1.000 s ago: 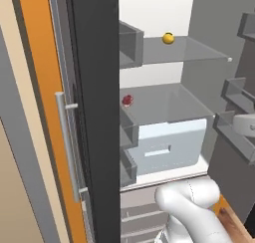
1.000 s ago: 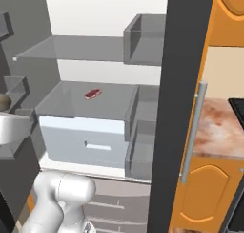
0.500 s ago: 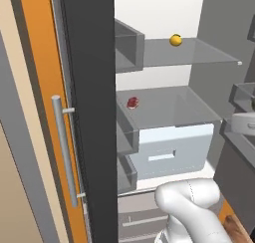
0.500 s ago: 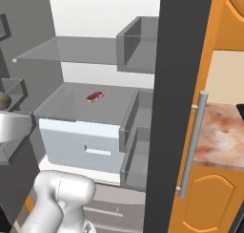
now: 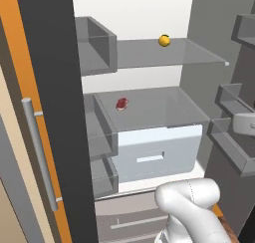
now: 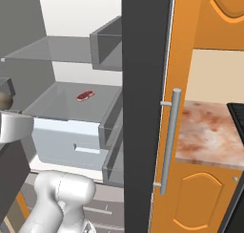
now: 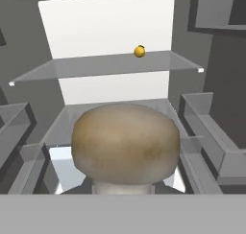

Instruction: Transport the fish and mushroom to the fridge. Place the fish on the rack containing meat and place the mushroom on the rack containing the vegetable, ensuring meats and vegetables are on different racks.

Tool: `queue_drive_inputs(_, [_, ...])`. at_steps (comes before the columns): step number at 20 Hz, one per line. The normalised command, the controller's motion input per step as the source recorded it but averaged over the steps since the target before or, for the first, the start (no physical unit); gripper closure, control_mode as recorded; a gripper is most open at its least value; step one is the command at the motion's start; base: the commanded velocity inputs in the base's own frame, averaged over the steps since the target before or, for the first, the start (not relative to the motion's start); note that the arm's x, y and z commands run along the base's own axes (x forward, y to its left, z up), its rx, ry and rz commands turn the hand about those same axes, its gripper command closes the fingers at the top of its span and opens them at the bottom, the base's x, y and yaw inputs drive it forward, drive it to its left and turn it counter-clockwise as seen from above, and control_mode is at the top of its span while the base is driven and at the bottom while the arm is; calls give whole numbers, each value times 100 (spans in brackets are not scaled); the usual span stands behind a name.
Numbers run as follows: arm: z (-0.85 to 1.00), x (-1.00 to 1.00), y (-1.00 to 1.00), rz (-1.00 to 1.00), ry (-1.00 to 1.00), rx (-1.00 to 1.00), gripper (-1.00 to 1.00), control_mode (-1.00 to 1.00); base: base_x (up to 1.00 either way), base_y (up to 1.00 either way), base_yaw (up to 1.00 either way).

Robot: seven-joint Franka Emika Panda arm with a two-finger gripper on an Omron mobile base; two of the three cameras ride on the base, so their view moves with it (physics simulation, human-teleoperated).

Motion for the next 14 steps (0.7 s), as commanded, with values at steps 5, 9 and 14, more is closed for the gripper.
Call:
queue_drive_inputs(5, [0, 0, 0, 0, 0, 0, 100, 100, 100, 29, 0])
queue_drive_inputs(9, [0, 0, 0, 0, 0, 0, 100, 100, 100, 5, 0])
queue_drive_inputs(14, [0, 34, 3, 0, 0, 0, 100, -100, 57, 6, 0])
